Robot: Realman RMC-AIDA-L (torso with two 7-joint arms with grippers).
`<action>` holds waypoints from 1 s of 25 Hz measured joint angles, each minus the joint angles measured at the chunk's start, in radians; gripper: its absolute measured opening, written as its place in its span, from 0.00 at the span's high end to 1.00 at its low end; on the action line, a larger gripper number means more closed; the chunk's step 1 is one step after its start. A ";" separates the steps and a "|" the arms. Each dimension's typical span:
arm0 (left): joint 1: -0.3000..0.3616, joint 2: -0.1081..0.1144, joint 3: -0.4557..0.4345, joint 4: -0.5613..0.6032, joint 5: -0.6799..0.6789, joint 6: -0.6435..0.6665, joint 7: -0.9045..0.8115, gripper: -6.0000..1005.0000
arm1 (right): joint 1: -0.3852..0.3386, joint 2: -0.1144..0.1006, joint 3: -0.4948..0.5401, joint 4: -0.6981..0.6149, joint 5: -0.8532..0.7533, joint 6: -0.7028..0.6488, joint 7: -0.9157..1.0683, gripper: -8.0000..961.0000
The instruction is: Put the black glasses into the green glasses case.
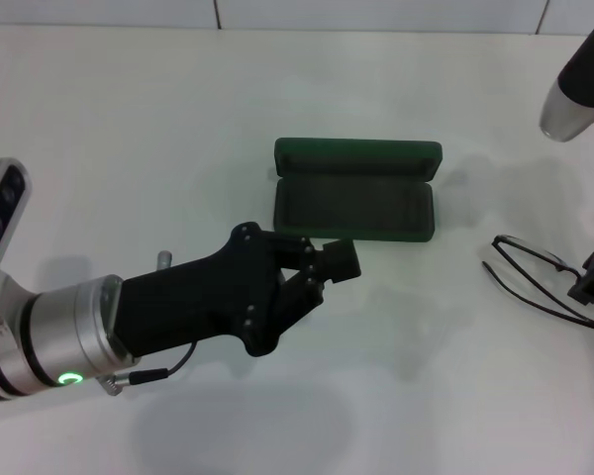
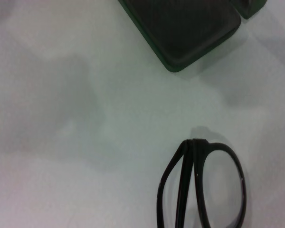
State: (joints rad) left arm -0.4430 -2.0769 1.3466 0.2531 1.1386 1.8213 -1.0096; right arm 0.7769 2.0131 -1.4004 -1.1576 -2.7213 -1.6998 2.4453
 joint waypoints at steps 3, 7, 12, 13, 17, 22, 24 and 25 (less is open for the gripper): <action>0.000 0.000 0.000 0.000 0.000 -0.005 0.002 0.97 | 0.004 0.001 0.003 0.003 -0.007 0.007 0.001 0.64; -0.003 0.000 0.000 0.000 0.001 -0.020 -0.001 0.97 | 0.007 0.003 0.005 0.004 -0.008 0.015 0.002 0.61; -0.005 -0.001 0.000 0.000 0.006 -0.023 -0.001 0.97 | 0.020 0.008 -0.002 0.018 -0.008 0.035 0.006 0.60; -0.005 -0.001 0.000 0.000 0.006 -0.023 -0.001 0.97 | 0.024 0.008 -0.003 0.027 -0.008 0.041 0.007 0.60; 0.002 -0.004 0.000 0.000 0.007 -0.024 0.001 0.97 | 0.047 0.009 -0.003 0.075 -0.006 0.060 0.007 0.60; 0.010 -0.006 0.000 0.000 0.007 -0.024 0.005 0.97 | 0.054 0.012 -0.028 0.095 0.001 0.082 0.007 0.68; 0.012 -0.007 0.000 0.000 0.007 -0.024 0.006 0.97 | 0.055 0.012 -0.036 0.096 0.002 0.088 0.006 0.72; 0.012 -0.007 0.000 0.000 0.007 -0.024 0.006 0.97 | 0.055 0.012 -0.038 0.096 0.002 0.089 0.006 0.74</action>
State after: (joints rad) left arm -0.4307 -2.0840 1.3468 0.2531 1.1459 1.7977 -1.0038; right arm 0.8317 2.0248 -1.4382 -1.0618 -2.7189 -1.6104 2.4514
